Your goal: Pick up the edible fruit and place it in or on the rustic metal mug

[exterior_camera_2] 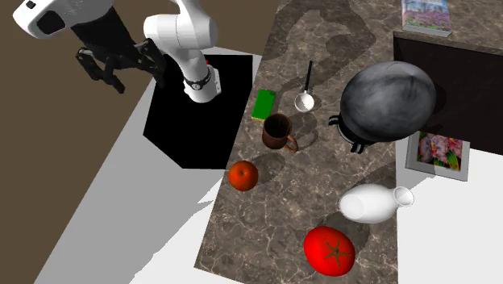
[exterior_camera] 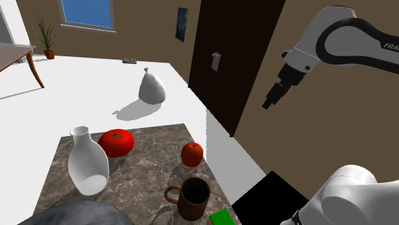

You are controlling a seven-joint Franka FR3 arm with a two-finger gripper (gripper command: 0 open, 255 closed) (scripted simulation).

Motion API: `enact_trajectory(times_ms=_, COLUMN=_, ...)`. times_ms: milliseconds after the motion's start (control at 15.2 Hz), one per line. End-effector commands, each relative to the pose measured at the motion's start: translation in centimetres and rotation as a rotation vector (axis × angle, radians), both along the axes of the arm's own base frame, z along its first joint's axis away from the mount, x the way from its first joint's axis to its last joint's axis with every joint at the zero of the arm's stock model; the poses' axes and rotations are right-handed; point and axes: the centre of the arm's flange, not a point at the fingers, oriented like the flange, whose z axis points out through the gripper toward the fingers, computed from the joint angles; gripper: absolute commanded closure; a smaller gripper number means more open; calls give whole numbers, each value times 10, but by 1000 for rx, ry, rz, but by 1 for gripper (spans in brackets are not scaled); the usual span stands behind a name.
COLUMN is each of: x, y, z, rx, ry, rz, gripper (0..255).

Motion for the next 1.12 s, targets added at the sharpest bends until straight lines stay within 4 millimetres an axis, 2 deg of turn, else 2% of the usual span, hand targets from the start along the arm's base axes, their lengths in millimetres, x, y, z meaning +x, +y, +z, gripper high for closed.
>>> enact_trajectory(times_ms=0, x=0, y=0, z=0, rx=0, ry=0, rz=0, gripper=0)
enact_trajectory(times_ms=1056, x=104, y=180, z=-103, rx=-111, ry=95, rz=-191, gripper=0)
